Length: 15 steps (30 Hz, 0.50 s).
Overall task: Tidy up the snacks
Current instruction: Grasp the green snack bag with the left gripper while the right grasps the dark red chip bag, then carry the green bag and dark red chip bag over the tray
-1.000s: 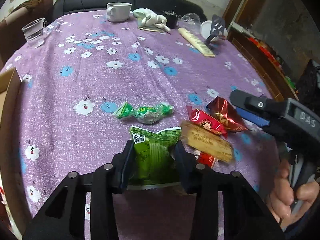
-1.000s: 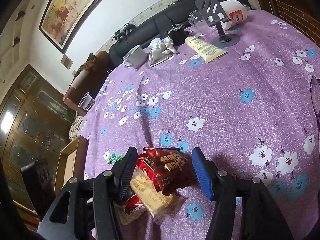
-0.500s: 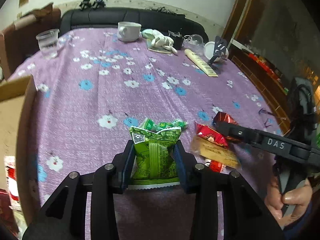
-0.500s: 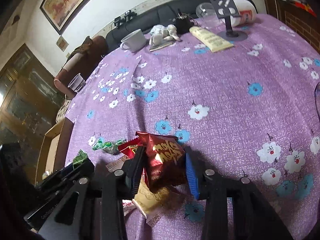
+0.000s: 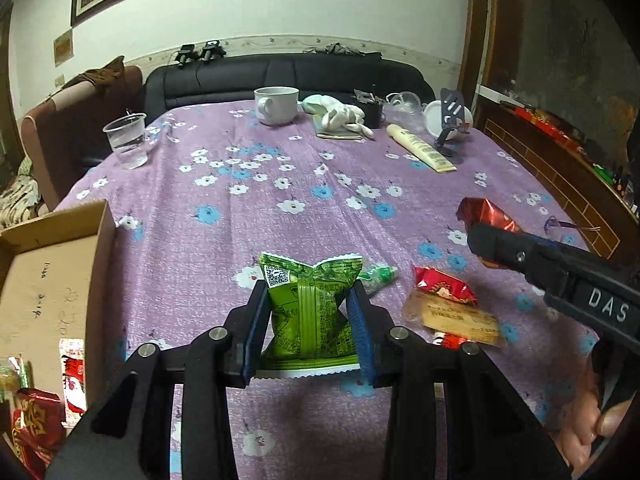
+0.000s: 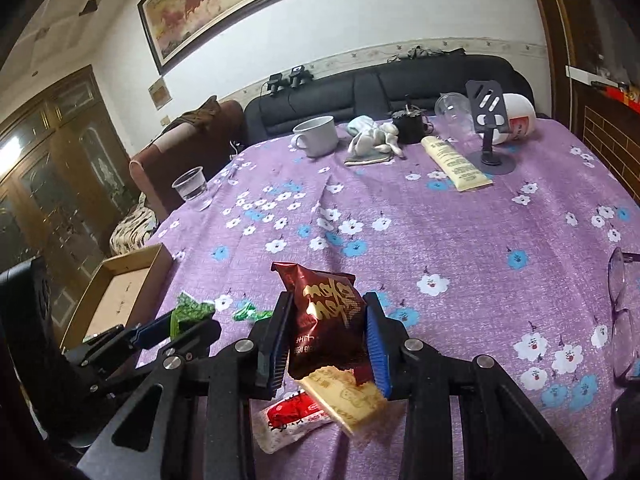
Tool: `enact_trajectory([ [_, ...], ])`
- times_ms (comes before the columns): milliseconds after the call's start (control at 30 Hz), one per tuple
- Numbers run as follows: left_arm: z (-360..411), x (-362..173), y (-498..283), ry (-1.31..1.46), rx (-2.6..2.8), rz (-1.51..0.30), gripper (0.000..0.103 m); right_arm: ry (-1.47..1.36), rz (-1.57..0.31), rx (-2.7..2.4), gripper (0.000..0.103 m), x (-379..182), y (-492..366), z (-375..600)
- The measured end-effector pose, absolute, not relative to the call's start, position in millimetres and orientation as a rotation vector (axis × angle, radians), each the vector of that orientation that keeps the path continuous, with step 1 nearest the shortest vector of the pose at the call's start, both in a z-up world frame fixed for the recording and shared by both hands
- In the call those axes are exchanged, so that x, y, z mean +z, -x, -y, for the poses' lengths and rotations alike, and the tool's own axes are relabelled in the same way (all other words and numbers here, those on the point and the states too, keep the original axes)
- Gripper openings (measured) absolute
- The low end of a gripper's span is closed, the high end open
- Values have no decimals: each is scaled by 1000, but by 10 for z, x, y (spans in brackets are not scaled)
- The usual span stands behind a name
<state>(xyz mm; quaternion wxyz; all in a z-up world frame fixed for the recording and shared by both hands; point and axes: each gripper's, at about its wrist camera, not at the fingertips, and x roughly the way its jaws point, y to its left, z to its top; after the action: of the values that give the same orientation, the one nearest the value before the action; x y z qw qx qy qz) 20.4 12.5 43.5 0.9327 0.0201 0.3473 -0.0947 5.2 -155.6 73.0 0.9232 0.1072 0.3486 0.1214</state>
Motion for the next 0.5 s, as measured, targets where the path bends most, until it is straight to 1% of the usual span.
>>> enact_trajectory([
  [500,-158,499,-131,-106,-67,-612,37,-108,-695,267,35,703,17,1286],
])
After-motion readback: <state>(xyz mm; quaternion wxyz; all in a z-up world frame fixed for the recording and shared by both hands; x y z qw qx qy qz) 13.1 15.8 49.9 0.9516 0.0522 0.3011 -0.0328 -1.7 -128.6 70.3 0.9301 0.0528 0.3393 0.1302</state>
